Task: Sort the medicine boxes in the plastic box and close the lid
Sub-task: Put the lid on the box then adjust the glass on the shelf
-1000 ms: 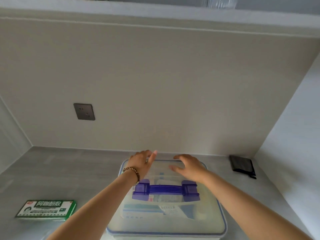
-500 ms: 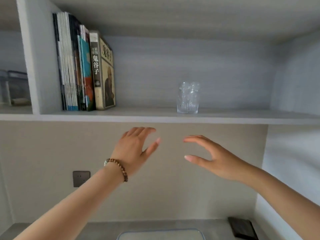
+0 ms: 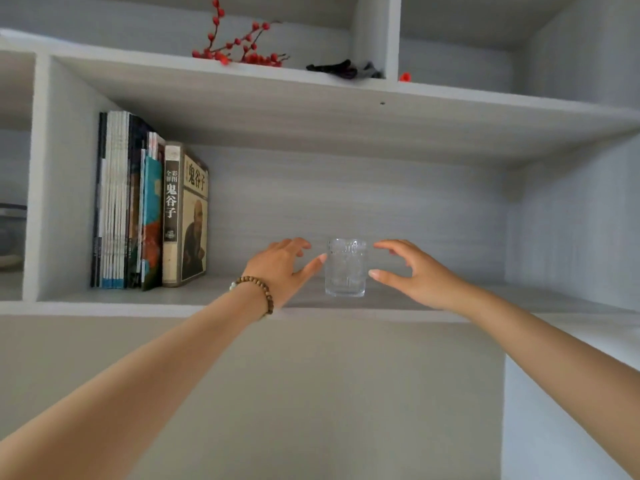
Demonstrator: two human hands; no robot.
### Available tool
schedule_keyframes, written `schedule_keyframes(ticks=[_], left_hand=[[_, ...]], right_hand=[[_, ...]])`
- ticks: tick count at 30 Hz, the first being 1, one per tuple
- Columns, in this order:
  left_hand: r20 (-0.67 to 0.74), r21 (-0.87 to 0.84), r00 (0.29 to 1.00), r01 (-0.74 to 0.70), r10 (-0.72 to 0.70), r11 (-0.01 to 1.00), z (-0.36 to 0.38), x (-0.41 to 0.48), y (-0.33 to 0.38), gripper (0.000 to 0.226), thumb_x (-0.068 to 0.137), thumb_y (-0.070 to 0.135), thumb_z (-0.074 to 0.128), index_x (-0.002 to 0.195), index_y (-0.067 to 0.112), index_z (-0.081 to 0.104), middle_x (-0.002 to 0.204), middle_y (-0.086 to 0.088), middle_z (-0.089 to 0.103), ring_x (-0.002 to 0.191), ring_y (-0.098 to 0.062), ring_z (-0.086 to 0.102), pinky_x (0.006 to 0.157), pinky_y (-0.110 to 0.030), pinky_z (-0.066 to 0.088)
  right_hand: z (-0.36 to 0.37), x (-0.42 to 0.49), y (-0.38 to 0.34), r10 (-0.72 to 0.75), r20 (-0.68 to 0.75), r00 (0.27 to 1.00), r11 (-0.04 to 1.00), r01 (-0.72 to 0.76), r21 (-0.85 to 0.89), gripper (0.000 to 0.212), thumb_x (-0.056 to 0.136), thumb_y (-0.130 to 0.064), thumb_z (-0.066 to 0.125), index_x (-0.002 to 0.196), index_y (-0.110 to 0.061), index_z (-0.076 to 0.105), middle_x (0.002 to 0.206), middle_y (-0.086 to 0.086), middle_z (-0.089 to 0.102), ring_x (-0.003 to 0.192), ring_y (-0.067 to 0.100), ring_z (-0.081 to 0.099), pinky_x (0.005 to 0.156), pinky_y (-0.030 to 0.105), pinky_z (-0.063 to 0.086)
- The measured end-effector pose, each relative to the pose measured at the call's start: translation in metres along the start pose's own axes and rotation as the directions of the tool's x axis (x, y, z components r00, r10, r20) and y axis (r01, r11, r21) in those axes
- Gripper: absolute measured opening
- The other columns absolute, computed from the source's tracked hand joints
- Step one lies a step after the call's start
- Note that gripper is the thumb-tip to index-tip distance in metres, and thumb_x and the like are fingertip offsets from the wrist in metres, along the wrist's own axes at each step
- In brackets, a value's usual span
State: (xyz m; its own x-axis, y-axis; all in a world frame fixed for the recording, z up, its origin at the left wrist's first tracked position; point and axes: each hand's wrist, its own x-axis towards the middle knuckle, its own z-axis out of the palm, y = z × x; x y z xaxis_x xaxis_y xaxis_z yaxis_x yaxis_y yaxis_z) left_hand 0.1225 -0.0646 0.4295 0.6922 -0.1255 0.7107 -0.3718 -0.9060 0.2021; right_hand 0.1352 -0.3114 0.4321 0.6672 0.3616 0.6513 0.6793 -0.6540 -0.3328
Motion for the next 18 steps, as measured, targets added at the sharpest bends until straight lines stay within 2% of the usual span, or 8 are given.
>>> schedule_keyframes(ticks=[5, 7, 9, 11, 14, 18], left_hand=[[0.098, -0.156, 0.988, 0.136, -0.122, 0.978, 0.018, 0.028, 0.006, 0.063, 0.081, 0.067, 0.036, 0.128, 0.026, 0.043, 0.123, 0.004, 0.054, 0.111, -0.017, 0.051, 0.095, -0.034, 0.041], [0.171, -0.297, 0.968, 0.229, -0.184, 0.927, 0.026, 0.036, 0.010, 0.069, 0.080, 0.067, 0.039, 0.133, 0.023, 0.039, 0.128, 0.001, 0.052, 0.114, -0.018, 0.050, 0.093, -0.027, 0.038], [0.224, -0.383, 0.950, 0.292, -0.218, 0.876, 0.034, 0.043, 0.013, 0.071, 0.080, 0.066, 0.042, 0.134, 0.020, 0.039, 0.130, -0.001, 0.051, 0.117, -0.019, 0.049, 0.095, -0.027, 0.037], [0.249, -0.399, 0.946, 0.296, -0.208, 0.868, 0.040, 0.047, 0.015, 0.071, 0.080, 0.065, 0.043, 0.132, 0.017, 0.043, 0.131, -0.003, 0.052, 0.118, -0.020, 0.050, 0.100, -0.031, 0.038], [0.243, -0.405, 0.950, 0.284, -0.197, 0.869, 0.047, 0.049, 0.016, 0.067, 0.081, 0.064, 0.043, 0.127, 0.015, 0.048, 0.128, -0.005, 0.055, 0.114, -0.019, 0.052, 0.094, -0.027, 0.039], [0.229, -0.441, 0.953, 0.281, -0.196, 0.852, 0.051, 0.049, 0.019, 0.062, 0.082, 0.060, 0.045, 0.122, 0.013, 0.051, 0.124, -0.005, 0.057, 0.111, -0.018, 0.054, 0.086, -0.024, 0.039]], right_hand=[[0.012, 0.026, 0.014, 0.079, 0.024, 0.997, 0.989, -0.082, 0.123, 0.060, 0.083, -0.044, 0.062, 0.136, -0.028, 0.038, 0.141, -0.010, 0.040, 0.127, 0.010, 0.041, 0.101, 0.024, 0.033], [0.018, 0.034, 0.016, 0.112, 0.015, 0.994, 0.979, -0.113, 0.167, 0.065, 0.083, -0.044, 0.062, 0.139, -0.025, 0.034, 0.141, -0.008, 0.040, 0.124, 0.011, 0.043, 0.098, 0.024, 0.034], [0.024, 0.041, 0.017, 0.151, 0.015, 0.988, 0.961, -0.151, 0.232, 0.066, 0.084, -0.044, 0.062, 0.140, -0.023, 0.033, 0.137, -0.006, 0.042, 0.118, 0.012, 0.047, 0.096, 0.023, 0.035], [0.028, 0.046, 0.017, 0.180, 0.024, 0.983, 0.936, -0.179, 0.305, 0.062, 0.085, -0.043, 0.061, 0.138, -0.021, 0.036, 0.131, -0.008, 0.046, 0.113, 0.009, 0.049, 0.094, 0.022, 0.037], [0.034, 0.051, 0.018, 0.206, 0.035, 0.978, 0.891, -0.202, 0.407, 0.046, 0.086, -0.042, 0.059, 0.125, -0.021, 0.047, 0.126, -0.007, 0.054, 0.117, 0.010, 0.052, 0.097, 0.026, 0.042], [0.041, 0.052, 0.017, 0.284, 0.040, 0.958, 0.797, -0.260, 0.545, 0.056, 0.086, -0.041, 0.060, 0.133, -0.015, 0.045, 0.127, 0.004, 0.057, 0.113, 0.016, 0.057, 0.086, 0.028, 0.050]])
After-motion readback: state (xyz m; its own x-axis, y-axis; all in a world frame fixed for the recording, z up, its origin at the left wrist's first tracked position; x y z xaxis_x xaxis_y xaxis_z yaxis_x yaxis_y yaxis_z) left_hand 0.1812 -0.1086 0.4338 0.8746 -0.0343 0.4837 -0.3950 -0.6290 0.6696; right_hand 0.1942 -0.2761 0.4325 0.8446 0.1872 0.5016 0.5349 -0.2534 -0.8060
